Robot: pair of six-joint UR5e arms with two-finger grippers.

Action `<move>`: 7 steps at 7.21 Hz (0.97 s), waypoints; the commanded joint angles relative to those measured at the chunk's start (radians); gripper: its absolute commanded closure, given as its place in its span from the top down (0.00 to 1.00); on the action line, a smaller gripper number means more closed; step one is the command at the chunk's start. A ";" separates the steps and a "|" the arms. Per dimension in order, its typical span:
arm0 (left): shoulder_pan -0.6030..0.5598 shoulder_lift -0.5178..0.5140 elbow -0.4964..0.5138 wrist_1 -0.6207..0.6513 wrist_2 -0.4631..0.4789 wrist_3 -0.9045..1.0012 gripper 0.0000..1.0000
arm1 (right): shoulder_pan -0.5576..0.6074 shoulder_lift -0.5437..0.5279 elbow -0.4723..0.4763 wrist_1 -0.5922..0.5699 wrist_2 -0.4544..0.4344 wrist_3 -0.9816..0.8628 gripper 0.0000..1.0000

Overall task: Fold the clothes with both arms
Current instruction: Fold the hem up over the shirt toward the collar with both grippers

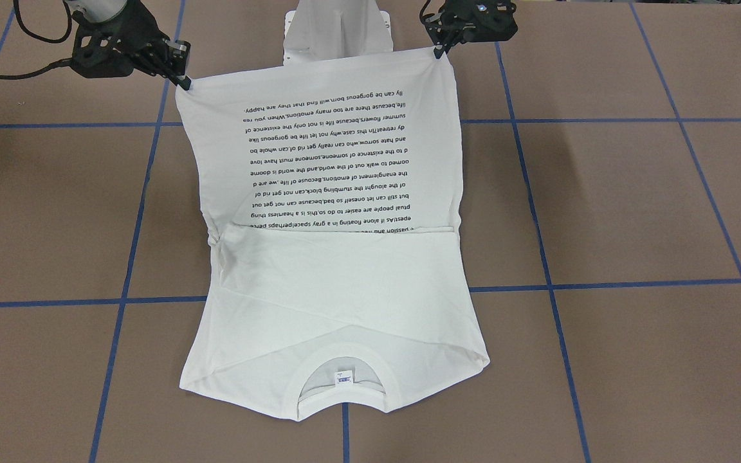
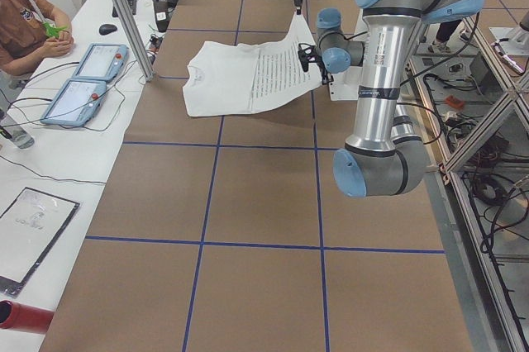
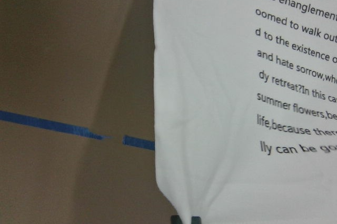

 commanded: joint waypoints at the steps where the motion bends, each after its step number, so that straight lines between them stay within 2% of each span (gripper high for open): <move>1: -0.001 0.005 -0.090 0.000 -0.140 -0.013 0.00 | 0.102 -0.006 0.050 0.004 0.215 0.000 0.00; 2: -0.001 0.008 -0.106 0.000 -0.153 -0.013 0.00 | 0.140 -0.003 0.051 0.016 0.270 -0.001 0.00; 3: -0.013 0.008 -0.100 0.000 -0.153 -0.013 0.00 | 0.138 0.003 0.035 0.030 0.266 -0.001 0.00; 4: -0.072 0.009 -0.091 0.000 -0.153 -0.005 0.00 | 0.159 0.035 -0.006 0.030 0.260 -0.009 0.00; 6: -0.230 -0.023 -0.054 -0.003 -0.156 0.004 0.00 | 0.242 0.170 -0.139 0.032 0.257 -0.079 0.00; 7: -0.313 -0.082 0.036 -0.012 -0.158 0.034 0.00 | 0.294 0.248 -0.225 0.030 0.256 -0.140 0.00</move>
